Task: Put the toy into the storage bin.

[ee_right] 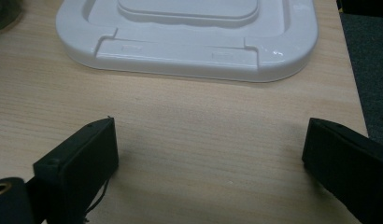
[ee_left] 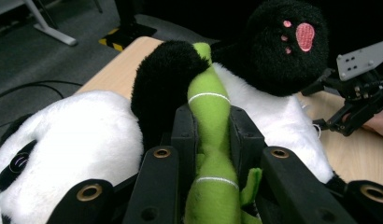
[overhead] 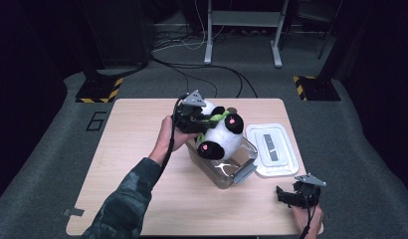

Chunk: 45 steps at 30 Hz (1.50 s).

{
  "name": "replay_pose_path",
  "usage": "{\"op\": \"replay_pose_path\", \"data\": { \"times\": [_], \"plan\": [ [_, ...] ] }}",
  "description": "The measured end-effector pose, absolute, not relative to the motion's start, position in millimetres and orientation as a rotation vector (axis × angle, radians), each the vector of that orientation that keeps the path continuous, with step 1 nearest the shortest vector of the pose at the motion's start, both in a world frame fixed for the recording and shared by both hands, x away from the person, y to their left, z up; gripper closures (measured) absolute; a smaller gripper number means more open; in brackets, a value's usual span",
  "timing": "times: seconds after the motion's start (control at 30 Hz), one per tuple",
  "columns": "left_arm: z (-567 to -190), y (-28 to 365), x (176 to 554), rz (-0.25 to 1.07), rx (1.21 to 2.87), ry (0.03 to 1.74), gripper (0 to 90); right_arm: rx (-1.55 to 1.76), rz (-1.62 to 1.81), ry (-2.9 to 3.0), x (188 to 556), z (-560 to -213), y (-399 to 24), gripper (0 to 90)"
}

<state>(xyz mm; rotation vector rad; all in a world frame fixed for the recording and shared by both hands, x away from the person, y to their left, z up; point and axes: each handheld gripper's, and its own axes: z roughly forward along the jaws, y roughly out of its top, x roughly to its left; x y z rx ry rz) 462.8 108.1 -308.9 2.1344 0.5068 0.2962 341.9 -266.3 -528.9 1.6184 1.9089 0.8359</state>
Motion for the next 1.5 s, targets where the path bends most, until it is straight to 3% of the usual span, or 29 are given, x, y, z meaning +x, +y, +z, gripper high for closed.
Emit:
{"op": "replay_pose_path", "data": {
  "times": [0.23,0.83,1.0,1.1,1.33,1.5],
  "plan": [
    [-332.9,78.8,459.9,0.250,2.221,0.498,75.2,1.615,0.836,1.909,341.8,-529.0,-266.6,3.0],
    [-359.0,66.8,464.5,0.136,2.227,0.553,71.8,1.612,0.834,1.913,341.8,-529.0,-266.7,3.0],
    [-349.1,72.4,460.6,0.218,2.195,0.607,45.4,1.612,0.833,1.913,341.8,-529.0,-266.7,3.1],
    [-345.1,76.8,460.4,0.231,2.165,0.635,35.1,1.612,0.833,1.913,341.8,-529.0,-266.7,3.0],
    [-349.2,69.1,459.4,0.317,2.176,0.718,22.5,1.612,0.833,1.913,341.8,-529.0,-266.6,3.0],
    [-357.8,62.0,459.6,0.337,2.208,0.733,21.7,1.611,0.833,1.913,341.8,-529.0,-266.6,3.0]
  ]
}}
